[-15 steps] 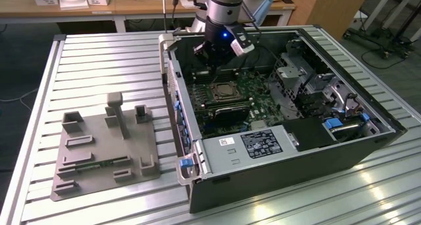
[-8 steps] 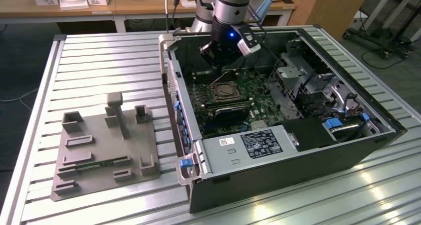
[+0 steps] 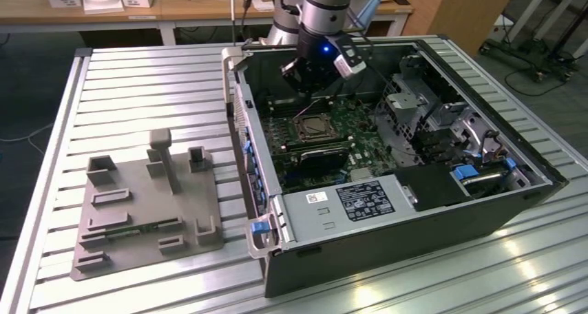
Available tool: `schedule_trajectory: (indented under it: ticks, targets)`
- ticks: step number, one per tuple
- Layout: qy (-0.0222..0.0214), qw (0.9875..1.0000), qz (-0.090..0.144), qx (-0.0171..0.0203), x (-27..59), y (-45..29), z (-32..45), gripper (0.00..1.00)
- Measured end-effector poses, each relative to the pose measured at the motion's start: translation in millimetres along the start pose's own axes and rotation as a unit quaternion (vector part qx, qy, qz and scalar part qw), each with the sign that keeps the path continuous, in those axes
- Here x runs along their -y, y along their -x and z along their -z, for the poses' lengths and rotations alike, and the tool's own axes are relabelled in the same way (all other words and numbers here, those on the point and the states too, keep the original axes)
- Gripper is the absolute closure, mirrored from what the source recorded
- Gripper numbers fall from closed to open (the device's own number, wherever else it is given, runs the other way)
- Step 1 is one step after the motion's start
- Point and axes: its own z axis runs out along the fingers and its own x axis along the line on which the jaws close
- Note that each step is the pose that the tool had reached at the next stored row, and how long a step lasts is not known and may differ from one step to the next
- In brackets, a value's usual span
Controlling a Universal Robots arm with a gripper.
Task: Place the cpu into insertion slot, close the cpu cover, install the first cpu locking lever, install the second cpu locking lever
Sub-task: 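Install the first cpu locking lever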
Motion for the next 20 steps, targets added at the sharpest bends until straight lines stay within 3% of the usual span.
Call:
schedule_trajectory:
  ticks: [6,20]
  targets:
    - [0.0000,1.0000,0.000,0.0000,-1.9,9.9,-1.3,0.90]
    - [-0.0002,1.0000,0.002,0.0000,-7.6,13.2,-3.7,0.90]
